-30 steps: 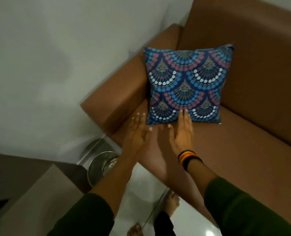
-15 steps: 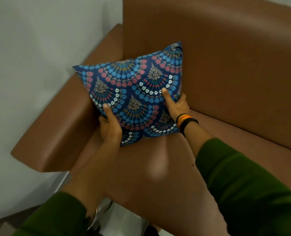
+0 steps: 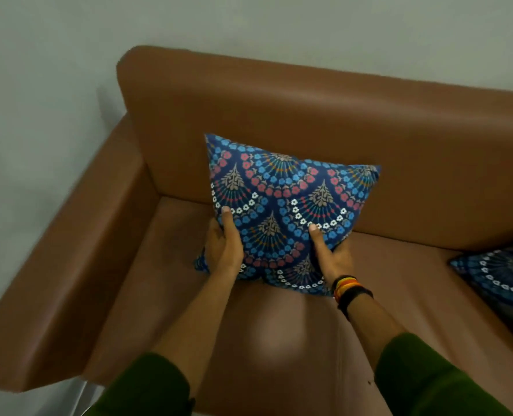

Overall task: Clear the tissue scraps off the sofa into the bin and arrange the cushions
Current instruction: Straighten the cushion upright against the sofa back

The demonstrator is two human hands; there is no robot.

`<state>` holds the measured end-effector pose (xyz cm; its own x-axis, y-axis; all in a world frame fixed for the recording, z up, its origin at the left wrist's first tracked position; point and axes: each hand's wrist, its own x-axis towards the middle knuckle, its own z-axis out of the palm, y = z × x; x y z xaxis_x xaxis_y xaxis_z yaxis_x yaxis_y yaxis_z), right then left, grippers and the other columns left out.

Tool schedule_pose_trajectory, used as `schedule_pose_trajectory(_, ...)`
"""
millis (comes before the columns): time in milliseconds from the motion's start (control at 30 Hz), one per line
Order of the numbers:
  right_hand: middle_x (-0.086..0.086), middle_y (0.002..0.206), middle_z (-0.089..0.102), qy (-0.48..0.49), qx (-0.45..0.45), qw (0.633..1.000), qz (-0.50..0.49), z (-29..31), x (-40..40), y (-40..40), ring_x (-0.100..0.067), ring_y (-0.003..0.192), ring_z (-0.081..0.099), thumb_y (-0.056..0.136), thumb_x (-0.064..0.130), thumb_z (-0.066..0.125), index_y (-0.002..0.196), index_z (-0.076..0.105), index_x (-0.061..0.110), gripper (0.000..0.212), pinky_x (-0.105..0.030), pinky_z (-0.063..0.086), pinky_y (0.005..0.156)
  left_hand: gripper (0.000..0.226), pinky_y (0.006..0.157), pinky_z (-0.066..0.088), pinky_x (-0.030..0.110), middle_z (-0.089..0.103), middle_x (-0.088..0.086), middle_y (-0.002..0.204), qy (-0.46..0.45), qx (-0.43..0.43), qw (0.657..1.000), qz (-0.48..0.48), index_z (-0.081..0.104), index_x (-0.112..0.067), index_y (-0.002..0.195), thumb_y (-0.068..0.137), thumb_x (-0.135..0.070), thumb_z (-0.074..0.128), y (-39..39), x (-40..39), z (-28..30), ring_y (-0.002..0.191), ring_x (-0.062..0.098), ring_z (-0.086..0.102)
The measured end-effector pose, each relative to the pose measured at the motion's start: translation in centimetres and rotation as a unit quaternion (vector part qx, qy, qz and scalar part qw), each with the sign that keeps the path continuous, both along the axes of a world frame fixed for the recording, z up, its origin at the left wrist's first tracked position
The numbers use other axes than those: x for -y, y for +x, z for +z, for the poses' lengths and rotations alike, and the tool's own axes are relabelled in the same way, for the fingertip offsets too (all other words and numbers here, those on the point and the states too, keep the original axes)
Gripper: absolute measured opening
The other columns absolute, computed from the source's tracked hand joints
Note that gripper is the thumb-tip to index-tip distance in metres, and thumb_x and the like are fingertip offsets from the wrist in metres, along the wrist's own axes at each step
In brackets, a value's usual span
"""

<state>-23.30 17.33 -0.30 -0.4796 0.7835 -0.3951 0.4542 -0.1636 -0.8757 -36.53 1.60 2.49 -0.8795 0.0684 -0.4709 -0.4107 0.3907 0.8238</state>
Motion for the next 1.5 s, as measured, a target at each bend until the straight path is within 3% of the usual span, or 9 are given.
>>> schedule_pose_trajectory(133, -0.007, 0.117, 0.072, -0.032, 0.013, 0.999, 0.015, -1.9, -3.0, 1.9, -0.031, 0.104, 0.07, 0.058, 0.076, 0.077, 0.128, 0.056, 0.02, 0.092, -0.051, 0.06, 0.088, 0.131, 0.112, 0.04, 0.059, 0.044, 0.004, 0.157, 0.011, 0.075, 0.997, -0.022, 0.035, -0.026, 0.155, 0.053, -0.106, 0.017, 0.3, -1.4, -2.4, 0.138, 0.035, 0.047)
schedule_pose_trajectory(233, -0.007, 0.139, 0.059, -0.046, 0.009, 0.999, 0.006, -1.2, -2.9, 2.5, -0.031, 0.122, 0.061, 0.073, 0.069, 0.072, 0.142, 0.043, 0.019, 0.09, -0.051, 0.051, 0.102, 0.104, 0.105, 0.047, 0.061, 0.064, -0.003, 0.118, 0.011, 0.057, 0.997, -0.047, 0.063, -0.035, 0.119, 0.056, -0.106, 0.021, -0.6, -0.2, -5.5, 0.11, 0.029, 0.059)
schedule_pose_trajectory(367, -0.012, 0.16, 0.032, 0.025, 0.061, 0.998, -0.013, 0.2, -1.3, 8.1, -0.035, 0.143, 0.038, 0.071, 0.081, 0.057, 0.156, 0.017, 0.02, 0.112, -0.055, 0.036, 0.115, 0.102, 0.122, 0.024, 0.057, 0.024, -0.002, 0.168, -0.057, -0.07, 0.994, -0.065, 0.019, -0.033, 0.159, 0.078, -0.094, 0.015, 4.9, -0.5, -2.1, 0.153, 0.025, 0.023)
schedule_pose_trajectory(467, -0.012, 0.166, 0.014, 0.136, 0.098, 0.986, -0.021, 1.2, -1.6, 13.0, -0.031, 0.153, 0.013, 0.084, 0.067, 0.057, 0.157, 0.015, 0.016, 0.099, -0.053, 0.019, 0.123, 0.084, 0.125, 0.014, 0.056, 0.009, -0.002, 0.171, -0.067, -0.108, 0.979, -0.158, 0.01, -0.028, 0.162, 0.094, -0.076, 0.018, 11.8, -3.6, 1.8, 0.157, 0.025, 0.008)
schedule_pose_trajectory(633, -0.008, 0.168, -0.003, 0.263, 0.159, 0.948, -0.079, 3.2, -5.8, 21.1, -0.027, 0.155, -0.004, 0.094, 0.057, 0.049, 0.158, 0.008, 0.019, 0.085, -0.054, 0.008, 0.121, 0.071, 0.128, 0.002, 0.045, 0.001, -0.009, 0.171, -0.089, -0.25, 0.875, -0.405, 0.007, -0.034, 0.161, 0.1, -0.066, 0.024, 21.1, -11.9, 2.5, 0.157, 0.015, -0.004)
schedule_pose_trajectory(800, -0.012, 0.168, -0.003, 0.18, 0.186, 0.934, -0.245, 2.1, -13.9, 31.3, -0.033, 0.154, -0.001, 0.095, 0.058, 0.047, 0.158, 0.01, 0.014, 0.086, -0.061, 0.011, 0.121, 0.07, 0.128, 0.007, 0.046, 0.007, -0.008, 0.171, -0.059, -0.259, 0.813, -0.518, 0.013, -0.034, 0.161, 0.1, -0.065, 0.028, 27.8, -22.1, 2.2, 0.157, 0.014, 0.0)
schedule_pose_trajectory(1000, -0.019, 0.164, 0.018, 0.09, 0.147, 0.9, -0.4, 0.0, -25.4, 42.7, -0.037, 0.15, 0.017, 0.093, 0.059, 0.051, 0.156, 0.017, 0.008, 0.088, -0.056, 0.021, 0.121, 0.07, 0.126, 0.015, 0.047, 0.009, -0.012, 0.17, -0.03, -0.135, 0.81, -0.57, 0.013, -0.039, 0.16, 0.099, -0.07, 0.024, 34.7, -37.6, 0.8, 0.156, 0.014, 0.008)
schedule_pose_trajectory(1167, -0.005, 0.152, 0.043, 0.022, 0.043, 0.905, -0.423, -1.7, -30.8, 46.4, -0.033, 0.134, 0.048, 0.085, 0.07, 0.054, 0.151, 0.025, 0.028, 0.083, -0.05, 0.043, 0.11, 0.083, 0.125, 0.017, 0.053, 0.018, -0.006, 0.169, -0.016, -0.074, 0.837, -0.543, 0.013, -0.037, 0.16, 0.091, -0.081, 0.022, 38.0, -46.8, -1.2, 0.155, 0.023, 0.017)
schedule_pose_trajectory(1500, 0.014, 0.126, 0.051, 0.073, 0.0, 0.94, -0.334, 1.9, -28.7, 43.6, -0.015, 0.113, 0.054, 0.086, 0.066, 0.056, 0.137, 0.041, 0.037, 0.061, -0.041, 0.048, 0.1, 0.088, 0.121, 0.029, 0.047, 0.033, -0.004, 0.163, 0.017, 0.005, 0.921, -0.389, 0.029, -0.032, 0.157, 0.086, -0.084, 0.032, 37.1, -40.9, 2.0, 0.149, 0.023, 0.033)
